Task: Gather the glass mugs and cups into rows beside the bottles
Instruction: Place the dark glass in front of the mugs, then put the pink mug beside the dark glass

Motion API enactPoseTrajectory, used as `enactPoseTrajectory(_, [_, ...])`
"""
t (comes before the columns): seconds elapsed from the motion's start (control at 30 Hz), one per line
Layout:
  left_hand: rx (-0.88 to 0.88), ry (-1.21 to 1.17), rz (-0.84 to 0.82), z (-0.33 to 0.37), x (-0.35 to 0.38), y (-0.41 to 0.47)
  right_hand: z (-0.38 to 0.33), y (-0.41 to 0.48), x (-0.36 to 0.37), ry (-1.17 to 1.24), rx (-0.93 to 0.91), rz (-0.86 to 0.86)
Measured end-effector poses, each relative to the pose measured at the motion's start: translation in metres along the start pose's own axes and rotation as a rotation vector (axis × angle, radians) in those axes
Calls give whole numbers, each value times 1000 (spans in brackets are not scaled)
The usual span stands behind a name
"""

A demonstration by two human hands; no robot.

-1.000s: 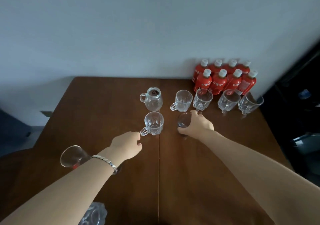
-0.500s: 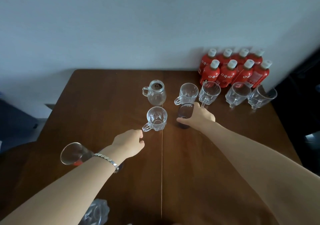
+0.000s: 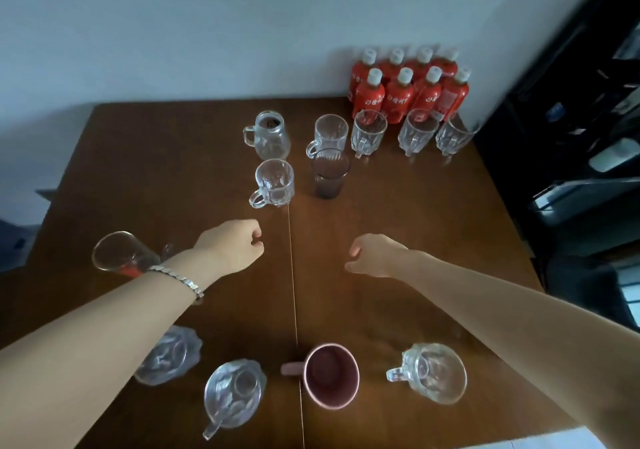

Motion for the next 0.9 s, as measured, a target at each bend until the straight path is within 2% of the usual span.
enactPoseTrajectory(0.2, [52, 3, -27, 5, 26, -26, -35, -42, 60, -49, -138, -68])
enactPoseTrajectory(0.37, [113, 37, -69, 6, 42, -39, -61, -67, 113, -355, -193, -122])
enactPoseTrajectory(0.47, [136, 52, -76, 5, 46, -43, -61, -67, 131, -430, -169, -117])
enactPoseTrajectory(0.63, [194, 115, -102, 6, 55, -45, -60, -73, 136, -345, -134, -42])
enactPoseTrajectory(0.73, [217, 132, -115, 11, 55, -42, -48, -75, 127, -196, -107, 5])
enactPoseTrajectory(0.83, [210, 115, -117, 17, 50, -35, -25, -69, 99, -40, -46, 82])
enactPoseTrajectory(0.9, [209, 105, -106, 24, 44, -30, -8, -61, 70, -22, -4, 142])
Point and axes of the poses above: each hand's wrist, its own y-axis towards the middle knuckle, its own x-axis out of the palm, z = x × y, the point moved 6 cm from there along y, towards the middle knuckle, and after that the axes turned 7 degrees about -z, right-handed, at the moved point
